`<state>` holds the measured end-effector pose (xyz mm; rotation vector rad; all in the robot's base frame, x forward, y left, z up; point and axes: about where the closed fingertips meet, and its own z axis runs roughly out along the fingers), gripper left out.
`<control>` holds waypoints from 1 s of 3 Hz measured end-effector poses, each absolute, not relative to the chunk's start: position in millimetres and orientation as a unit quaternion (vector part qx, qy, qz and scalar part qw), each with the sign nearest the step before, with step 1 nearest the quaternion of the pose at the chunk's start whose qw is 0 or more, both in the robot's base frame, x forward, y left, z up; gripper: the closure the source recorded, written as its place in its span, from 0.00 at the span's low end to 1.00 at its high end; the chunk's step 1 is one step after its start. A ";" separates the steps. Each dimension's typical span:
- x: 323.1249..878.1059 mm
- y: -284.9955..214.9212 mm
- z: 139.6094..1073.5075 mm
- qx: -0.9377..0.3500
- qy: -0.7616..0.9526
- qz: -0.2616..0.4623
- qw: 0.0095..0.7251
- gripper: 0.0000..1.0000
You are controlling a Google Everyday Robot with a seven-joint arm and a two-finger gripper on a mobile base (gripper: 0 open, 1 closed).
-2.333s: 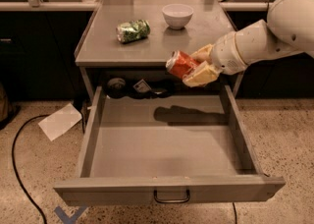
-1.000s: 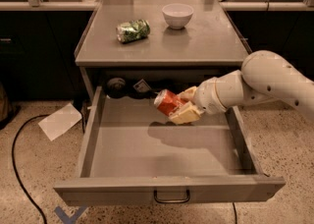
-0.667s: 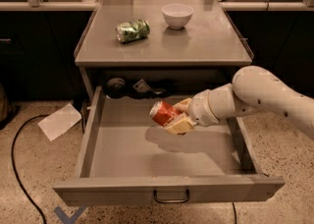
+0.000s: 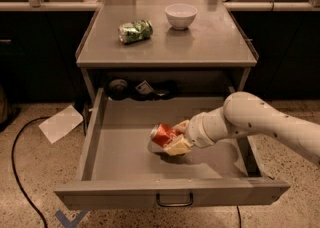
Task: Place coke can into top drawer
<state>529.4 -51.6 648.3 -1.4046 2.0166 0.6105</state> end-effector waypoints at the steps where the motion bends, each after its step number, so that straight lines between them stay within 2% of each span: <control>1: 517.7 -45.1 606.1 -0.532 0.775 0.210 0.268 1.00; 2: 517.8 -45.1 606.4 -0.532 0.775 0.210 0.268 1.00; 3: 517.7 -45.1 606.3 -0.532 0.775 0.211 0.268 0.82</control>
Offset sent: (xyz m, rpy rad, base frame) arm -0.0296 0.0146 -0.1080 -0.1513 0.0904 -0.0070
